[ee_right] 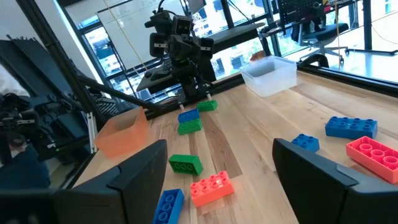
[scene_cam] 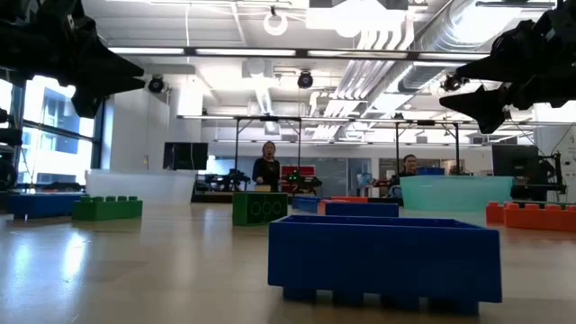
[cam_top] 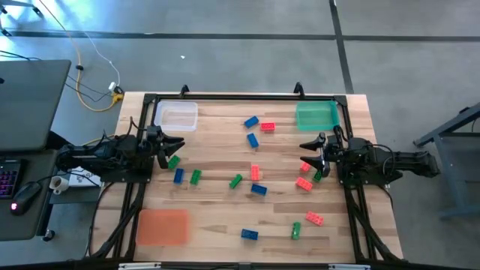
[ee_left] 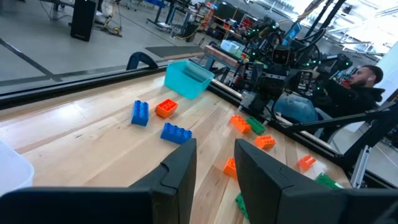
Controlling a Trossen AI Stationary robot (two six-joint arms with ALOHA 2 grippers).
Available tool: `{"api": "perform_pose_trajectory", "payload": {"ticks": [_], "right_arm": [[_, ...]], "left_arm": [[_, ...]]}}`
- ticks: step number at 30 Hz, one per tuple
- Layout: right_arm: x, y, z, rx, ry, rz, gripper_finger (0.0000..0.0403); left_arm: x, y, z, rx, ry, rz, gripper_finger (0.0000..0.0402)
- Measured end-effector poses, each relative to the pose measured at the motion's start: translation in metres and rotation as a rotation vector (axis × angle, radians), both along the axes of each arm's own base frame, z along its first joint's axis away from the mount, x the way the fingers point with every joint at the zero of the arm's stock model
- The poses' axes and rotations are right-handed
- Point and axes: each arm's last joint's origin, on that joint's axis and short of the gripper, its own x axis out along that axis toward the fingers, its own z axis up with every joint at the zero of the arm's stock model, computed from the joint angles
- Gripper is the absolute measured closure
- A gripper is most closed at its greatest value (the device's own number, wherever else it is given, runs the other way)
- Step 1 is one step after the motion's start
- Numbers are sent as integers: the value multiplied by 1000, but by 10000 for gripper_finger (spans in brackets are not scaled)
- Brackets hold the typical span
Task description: Sort & place blocks by color
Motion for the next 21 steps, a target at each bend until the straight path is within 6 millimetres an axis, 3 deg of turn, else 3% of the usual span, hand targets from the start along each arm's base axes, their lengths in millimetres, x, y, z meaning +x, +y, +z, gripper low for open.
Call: {"api": "perform_pose_trajectory", "payload": {"ticks": [21], "right_arm": [[0,0,0,0,0,0,124]], "left_arm": [[0,0,0,0,0,0,302]]}}
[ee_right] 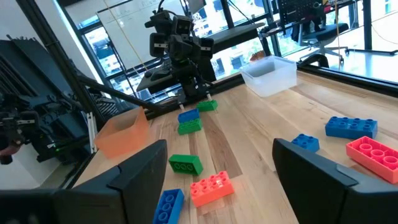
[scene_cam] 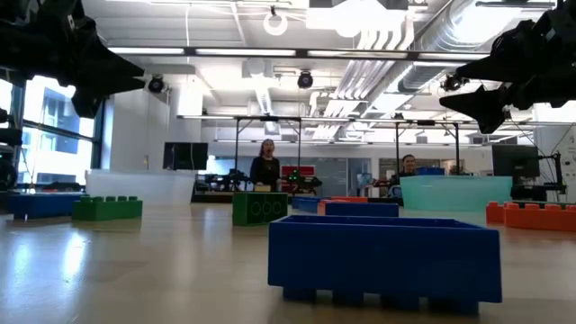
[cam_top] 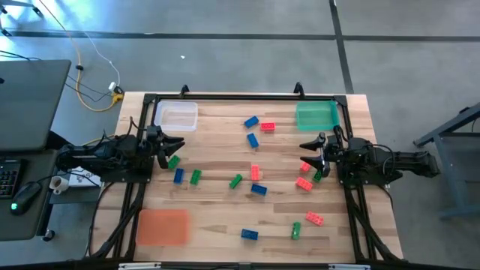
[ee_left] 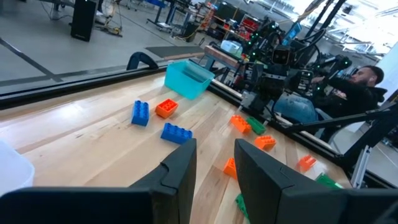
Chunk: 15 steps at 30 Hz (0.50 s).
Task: Sort & place blocks by color
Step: Put the green game piece into the white bin
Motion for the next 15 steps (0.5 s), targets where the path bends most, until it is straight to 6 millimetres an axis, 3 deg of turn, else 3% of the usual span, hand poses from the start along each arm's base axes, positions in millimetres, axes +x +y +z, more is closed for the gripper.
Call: {"api": "perform_pose_trajectory", "payload": {"ticks": [8,15], "right_arm": [[0,0,0,0,0,0,124],[0,0,0,0,0,0,124]], "left_arm": [[1,0,10,-128,-171,13,302],[0,0,22,-85,-285,-8,302]]}}
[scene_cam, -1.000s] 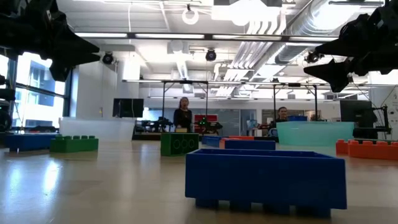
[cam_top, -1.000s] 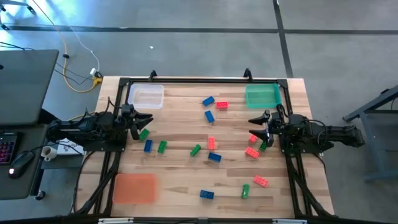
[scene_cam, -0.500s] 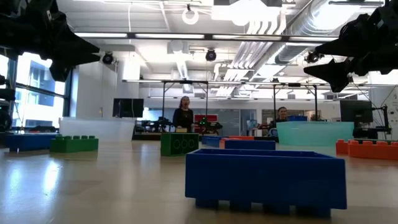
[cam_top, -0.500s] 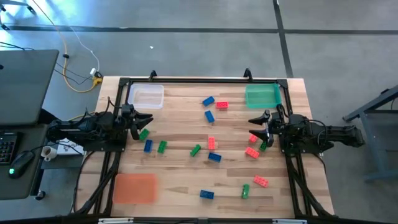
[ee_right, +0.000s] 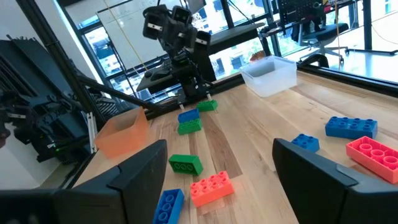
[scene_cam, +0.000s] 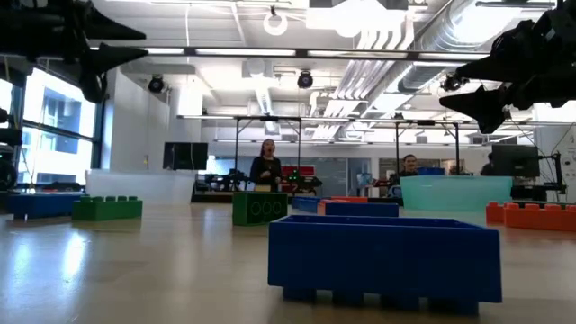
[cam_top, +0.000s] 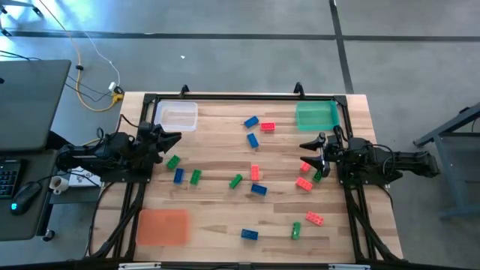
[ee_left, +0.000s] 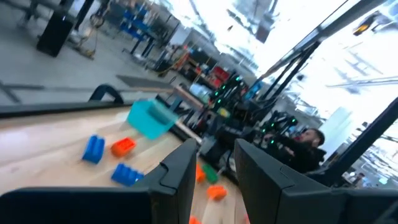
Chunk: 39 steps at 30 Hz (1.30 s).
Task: Sort & place blocks by color
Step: Put the green game piece into the white bin
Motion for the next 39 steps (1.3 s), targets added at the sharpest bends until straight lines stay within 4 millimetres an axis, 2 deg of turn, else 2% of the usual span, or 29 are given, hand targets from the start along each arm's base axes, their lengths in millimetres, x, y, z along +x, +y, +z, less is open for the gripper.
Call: {"api": "perform_pose_trajectory", "payload": {"ticks": [5,8,13,19,23,28,34,39], "right_arm": [[0,0,0,0,0,0,124],[0,0,0,0,0,0,124],[0,0,0,0,0,0,124],[0,0,0,0,0,0,124],[0,0,0,0,0,0,124],[0,0,0,0,0,0,124],[0,0,0,0,0,0,124],[0,0,0,0,0,0,124]], "left_arm": [[-1,0,6,24,-46,-3,302],[-3,-1,16,47,-53,-17,302],[-6,-3,50,121,-65,-61,302],[1,-5,92,212,18,-141,302],[10,-4,121,214,138,-157,302],[19,-3,147,186,423,-180,302],[27,-1,171,123,624,-179,299],[37,0,177,28,746,-174,263]]}}
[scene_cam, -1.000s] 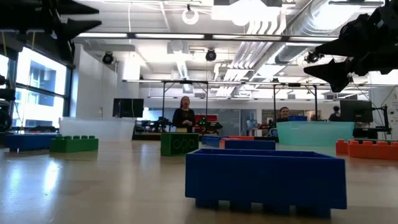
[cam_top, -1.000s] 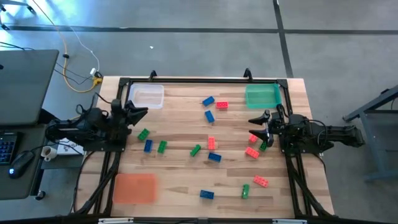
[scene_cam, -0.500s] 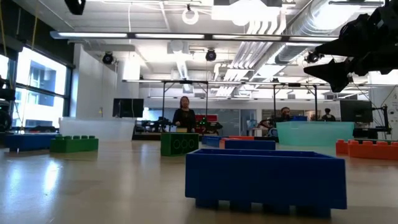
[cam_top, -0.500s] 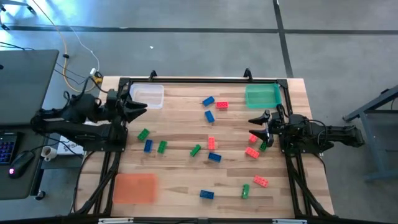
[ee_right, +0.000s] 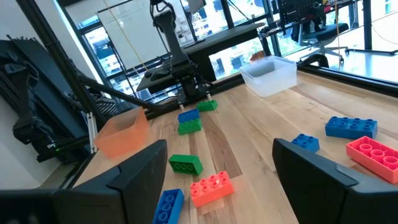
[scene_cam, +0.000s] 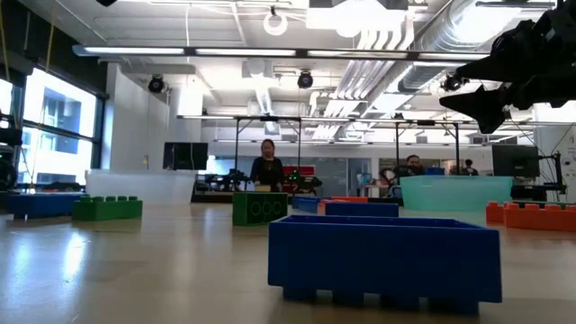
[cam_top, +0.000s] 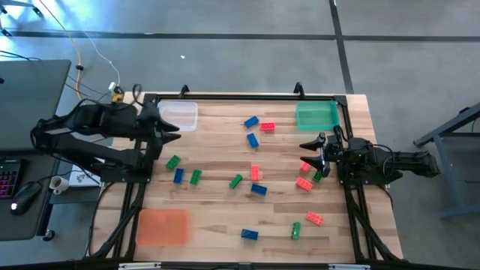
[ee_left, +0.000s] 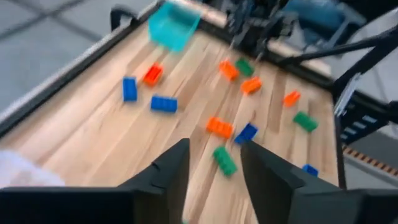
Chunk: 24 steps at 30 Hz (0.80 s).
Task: Sort & place blocks by color
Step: Put the green game piece into the white bin
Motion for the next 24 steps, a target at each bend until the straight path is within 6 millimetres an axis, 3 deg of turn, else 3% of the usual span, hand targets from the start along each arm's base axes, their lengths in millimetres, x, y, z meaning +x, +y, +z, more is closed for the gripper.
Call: {"api": "perform_pose_trajectory", "payload": {"ticks": [8,17,24], "right_arm": [[0,0,0,0,0,0,124],[0,0,0,0,0,0,124],[0,0,0,0,0,0,124]], "left_arm": [[24,3,-19,-267,146,237,203],[71,7,-48,-355,307,367,212],[103,-2,-86,-402,529,378,215]]}}
